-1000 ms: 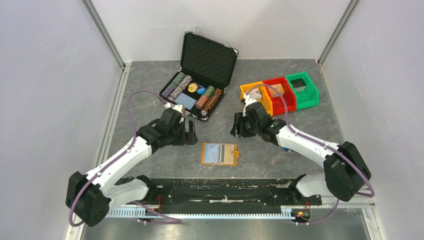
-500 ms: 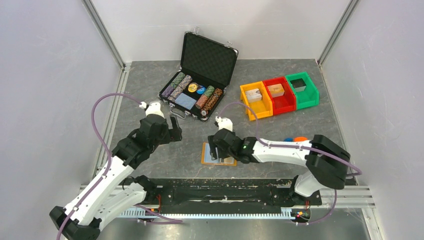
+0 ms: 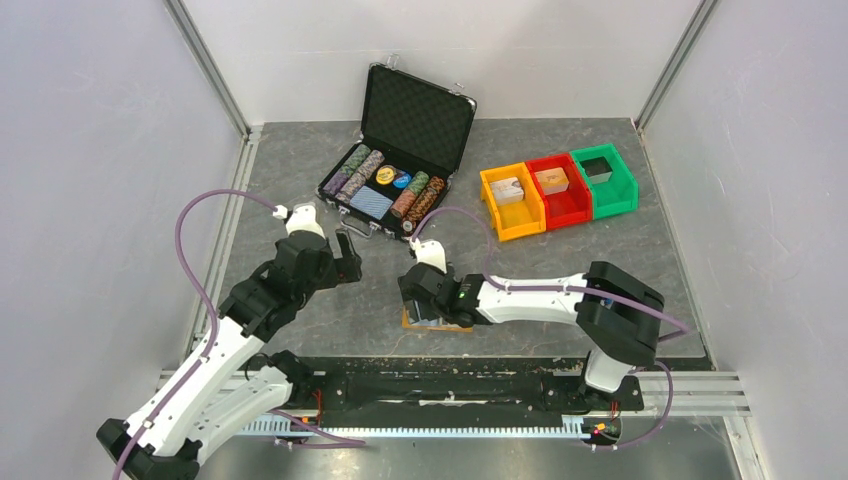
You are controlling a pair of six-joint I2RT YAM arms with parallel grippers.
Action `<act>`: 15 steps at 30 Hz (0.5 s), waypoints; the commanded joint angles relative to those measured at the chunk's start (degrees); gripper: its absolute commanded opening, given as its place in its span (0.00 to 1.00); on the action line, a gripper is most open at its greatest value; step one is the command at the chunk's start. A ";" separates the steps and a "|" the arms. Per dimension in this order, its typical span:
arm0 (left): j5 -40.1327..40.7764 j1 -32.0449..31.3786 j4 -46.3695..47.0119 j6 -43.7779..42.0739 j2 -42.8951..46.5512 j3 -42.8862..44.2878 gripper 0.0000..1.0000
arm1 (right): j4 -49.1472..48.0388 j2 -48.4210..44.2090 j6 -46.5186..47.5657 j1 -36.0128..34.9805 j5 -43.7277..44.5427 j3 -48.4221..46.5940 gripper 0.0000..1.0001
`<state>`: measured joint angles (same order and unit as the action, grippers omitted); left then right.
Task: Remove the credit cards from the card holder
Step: Remove the credit card from the card holder.
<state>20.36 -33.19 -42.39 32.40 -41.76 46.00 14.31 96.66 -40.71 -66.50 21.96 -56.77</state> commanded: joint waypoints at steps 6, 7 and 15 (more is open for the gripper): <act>-1.59 0.14 0.91 1.88 -0.88 -0.69 1.00 | 1.73 3.74 -0.89 -0.79 2.79 -2.83 0.74; -1.73 0.14 0.92 1.90 -0.92 -0.72 1.00 | 1.76 4.15 -0.67 -0.83 2.74 -2.82 0.73; -7.48 0.14 3.60 0.33 -0.66 -1.82 1.00 | -1.71 3.87 0.71 -0.82 2.22 -0.45 0.59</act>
<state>17.69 -33.19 -42.22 32.47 -42.76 45.52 15.46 100.42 -40.34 -66.94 23.05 -57.74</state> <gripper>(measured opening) 0.994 0.624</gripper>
